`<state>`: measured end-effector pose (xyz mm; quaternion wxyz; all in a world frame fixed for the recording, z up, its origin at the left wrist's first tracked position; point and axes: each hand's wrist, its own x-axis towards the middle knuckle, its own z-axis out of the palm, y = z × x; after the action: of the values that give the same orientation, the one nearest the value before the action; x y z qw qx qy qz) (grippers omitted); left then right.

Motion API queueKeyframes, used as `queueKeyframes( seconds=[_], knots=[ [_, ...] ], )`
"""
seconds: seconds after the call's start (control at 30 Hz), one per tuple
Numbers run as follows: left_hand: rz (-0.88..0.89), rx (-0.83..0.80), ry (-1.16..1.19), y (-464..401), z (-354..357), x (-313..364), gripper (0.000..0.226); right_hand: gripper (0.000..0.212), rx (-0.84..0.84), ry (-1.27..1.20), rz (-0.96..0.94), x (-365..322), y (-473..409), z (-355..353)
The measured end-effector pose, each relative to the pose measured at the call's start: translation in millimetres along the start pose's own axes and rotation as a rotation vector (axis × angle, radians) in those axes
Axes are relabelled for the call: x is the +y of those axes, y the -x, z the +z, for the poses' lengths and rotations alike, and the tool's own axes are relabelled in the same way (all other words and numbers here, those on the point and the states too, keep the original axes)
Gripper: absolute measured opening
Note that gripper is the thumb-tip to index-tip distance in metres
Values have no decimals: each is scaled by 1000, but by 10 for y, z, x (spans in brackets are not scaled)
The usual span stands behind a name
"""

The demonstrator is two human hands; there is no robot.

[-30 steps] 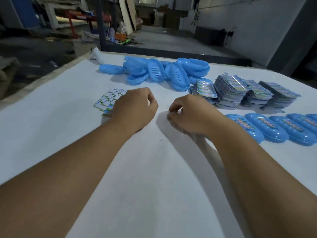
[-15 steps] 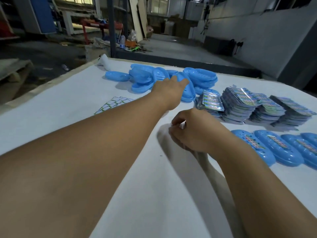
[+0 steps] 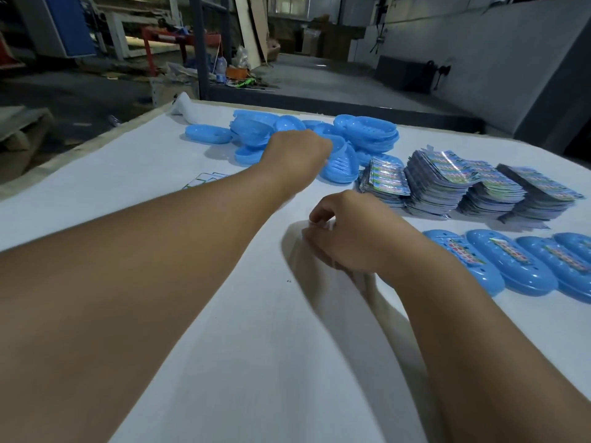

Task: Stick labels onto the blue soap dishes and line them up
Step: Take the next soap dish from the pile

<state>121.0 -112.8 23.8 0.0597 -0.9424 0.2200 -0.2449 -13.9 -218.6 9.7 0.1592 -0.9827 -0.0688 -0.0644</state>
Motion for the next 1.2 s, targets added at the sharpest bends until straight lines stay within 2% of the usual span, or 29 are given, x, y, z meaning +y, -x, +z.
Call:
queueKeyframes(
  seconds=[0.13,0.2,0.43,0.57,0.63,0.7,0.73,0.83,0.9,0.97,1.07,1.2],
  knots=[
    [52,183,10,166,-98,-17,25,30,8,-42,35,5,9,-15],
    [22,219,27,270,-148,2,24,32,24,-69,45,22,-13,-28],
    [38,271,88,874,-317,75,24,41,358,-328,196,93,-90,-118],
    [31,239,79,1102,-381,137,25,52,295,-593,105,80,-96,-110],
    [7,249,154,1165,-432,142,24,54,263,-716,72,48,-91,-110],
    [-45,241,306,1211,-477,128,26,57,242,-631,-25,50,-79,-102],
    [-68,230,384,1231,-486,121,27,53,230,-542,-77,47,-62,-97],
    [-103,196,532,1270,-491,79,29,23,208,-456,-161,47,-34,-77],
    [-132,207,621,1288,-491,33,28,11,199,-435,-158,56,-38,-55],
    [-149,232,700,1304,-478,-15,29,17,199,-421,-127,71,-41,-48],
    [-70,175,779,1348,-444,-83,49,23,172,-532,-28,79,-19,-55],
    [14,28,760,1356,-368,-154,82,25,127,-624,73,73,-9,-65]
  ],
)
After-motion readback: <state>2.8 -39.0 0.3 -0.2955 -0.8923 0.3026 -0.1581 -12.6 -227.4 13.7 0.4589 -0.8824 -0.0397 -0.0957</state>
